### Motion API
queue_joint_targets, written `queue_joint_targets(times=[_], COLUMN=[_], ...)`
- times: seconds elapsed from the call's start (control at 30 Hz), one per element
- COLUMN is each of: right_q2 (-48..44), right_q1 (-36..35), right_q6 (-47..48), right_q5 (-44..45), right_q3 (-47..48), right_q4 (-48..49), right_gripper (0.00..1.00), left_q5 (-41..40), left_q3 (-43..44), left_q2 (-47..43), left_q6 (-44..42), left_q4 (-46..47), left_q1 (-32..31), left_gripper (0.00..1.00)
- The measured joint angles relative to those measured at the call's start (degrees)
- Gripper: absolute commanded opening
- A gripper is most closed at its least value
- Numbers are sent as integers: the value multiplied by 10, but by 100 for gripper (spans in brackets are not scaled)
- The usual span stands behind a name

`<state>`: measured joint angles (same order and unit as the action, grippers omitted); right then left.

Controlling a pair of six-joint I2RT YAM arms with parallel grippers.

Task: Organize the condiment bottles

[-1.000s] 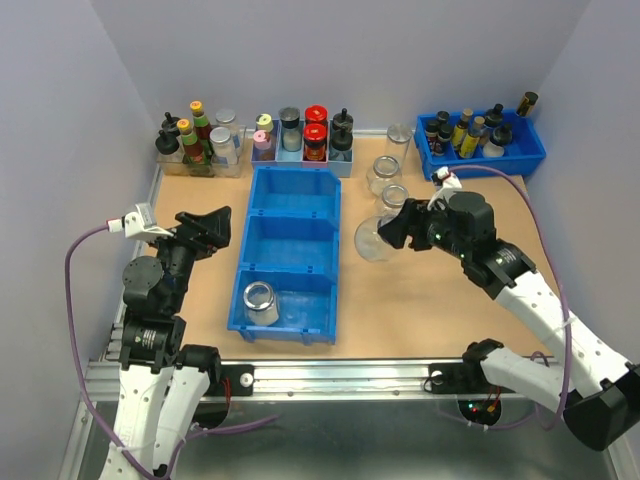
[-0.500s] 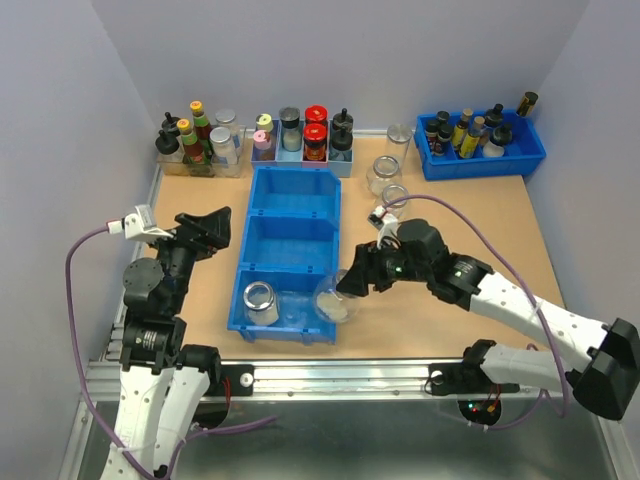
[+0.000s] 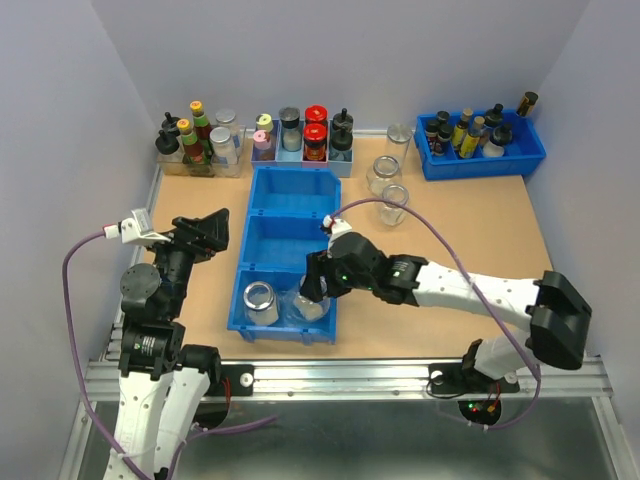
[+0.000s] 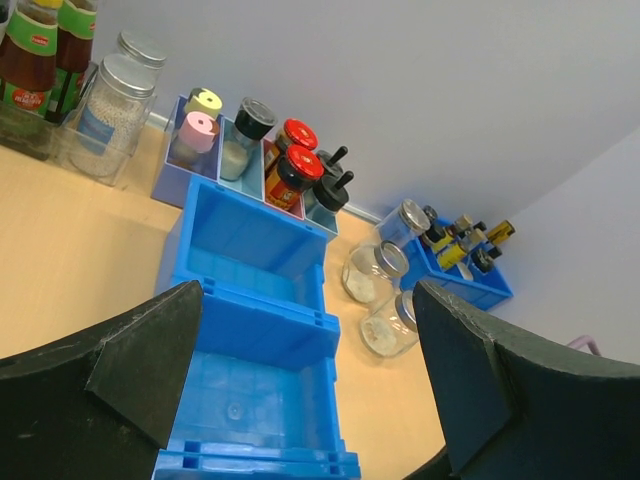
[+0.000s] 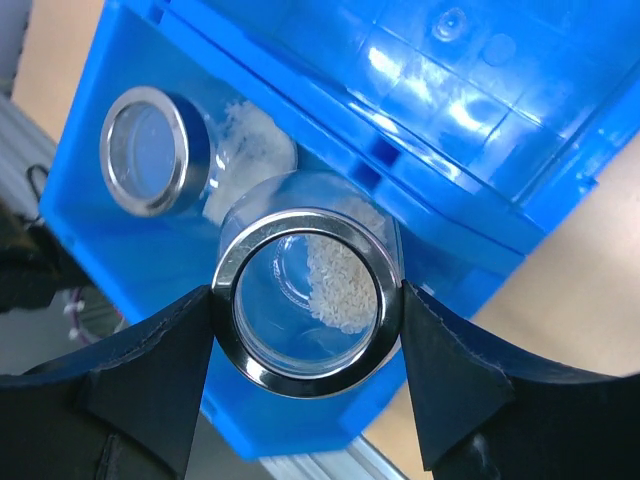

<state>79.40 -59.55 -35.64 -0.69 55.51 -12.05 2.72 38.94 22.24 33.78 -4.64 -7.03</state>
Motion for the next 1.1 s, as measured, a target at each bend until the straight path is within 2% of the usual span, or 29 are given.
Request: queue_joint_targets(times=[0.23,0.4,0.53,0.57,0.6,0.7,0.77,0.8,0.87,0.9,1.1], right_q2=[101,165,214,221,226,228,227,227,226,225,204], right_q1=[-85,-135,-153,-156,-159,-160,-160,-160,-160,-160,-159], right_q6=[-77,-138,-188,-198,-206,-220,-222,-221,-223,-218,-196], right_q5=[173,299,362,372,380,386,387,386,385,383,368], right_q3=[69,146,203,211,217,220,220,220,220,220,220], right_q4=[-22,-88,-129,-133,-138,-145,-146,-147,-148,-149,-150], right_gripper=[0,0,1,4,27,72,85,90,92,99,100], left_q5=[-2,-3,-3,-3,-3,-4,-5,-5,-6,-6,-6], left_q3=[0,0,0,0,0,0,0,0,0,0,0], left_q2=[-3,-7,-7,-7,-7,-7,-7,-7,-7,-7,-7], left_q6=[0,2,2,2,2,2,2,2,2,2,2], left_q4=[-11,-12,-12,-13,-12,-13,-13,-12,-12,-12,-12], left_q1=[0,0,0,0,0,0,0,0,0,0,0], left_gripper=[97,97,97,97,97,97,97,97,97,97,97])
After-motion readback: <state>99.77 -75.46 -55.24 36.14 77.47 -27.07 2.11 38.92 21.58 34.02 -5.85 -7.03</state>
